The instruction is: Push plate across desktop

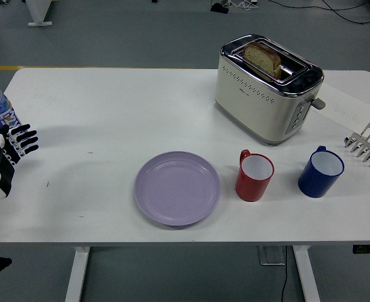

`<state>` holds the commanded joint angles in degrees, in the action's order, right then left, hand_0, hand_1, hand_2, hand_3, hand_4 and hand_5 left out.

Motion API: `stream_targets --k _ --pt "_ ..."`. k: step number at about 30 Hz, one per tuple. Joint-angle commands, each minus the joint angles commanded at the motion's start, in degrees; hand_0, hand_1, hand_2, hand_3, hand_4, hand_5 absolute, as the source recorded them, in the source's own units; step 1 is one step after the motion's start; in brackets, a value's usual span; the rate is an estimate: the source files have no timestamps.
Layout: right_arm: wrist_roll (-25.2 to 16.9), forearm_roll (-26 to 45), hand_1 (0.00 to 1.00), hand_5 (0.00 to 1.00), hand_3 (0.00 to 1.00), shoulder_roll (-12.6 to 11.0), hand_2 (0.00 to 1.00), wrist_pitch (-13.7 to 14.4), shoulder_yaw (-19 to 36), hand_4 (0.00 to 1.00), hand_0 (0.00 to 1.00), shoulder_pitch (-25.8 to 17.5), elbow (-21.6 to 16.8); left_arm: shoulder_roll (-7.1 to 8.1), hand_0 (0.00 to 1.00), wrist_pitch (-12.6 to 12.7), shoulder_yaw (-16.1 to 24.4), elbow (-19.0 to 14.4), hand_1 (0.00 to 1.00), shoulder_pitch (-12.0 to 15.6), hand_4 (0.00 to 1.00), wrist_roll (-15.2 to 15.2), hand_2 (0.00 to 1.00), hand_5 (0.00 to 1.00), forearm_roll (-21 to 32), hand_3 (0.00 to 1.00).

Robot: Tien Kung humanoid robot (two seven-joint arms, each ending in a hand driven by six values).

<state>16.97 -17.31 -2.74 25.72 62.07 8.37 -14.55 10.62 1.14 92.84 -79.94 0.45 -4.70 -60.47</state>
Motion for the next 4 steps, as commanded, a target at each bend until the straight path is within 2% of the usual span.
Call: stream_targets --k 4 --pt "-0.2 0.2 0.451 0.469 0.581 0.0 0.579 0.0 -0.1 0.299 0.551 0.1 0.1 -0.06 0.688 0.0 -0.1 0.1 0.709 -0.1 0.546 0.0 0.685 0.998 0.0 0.678"
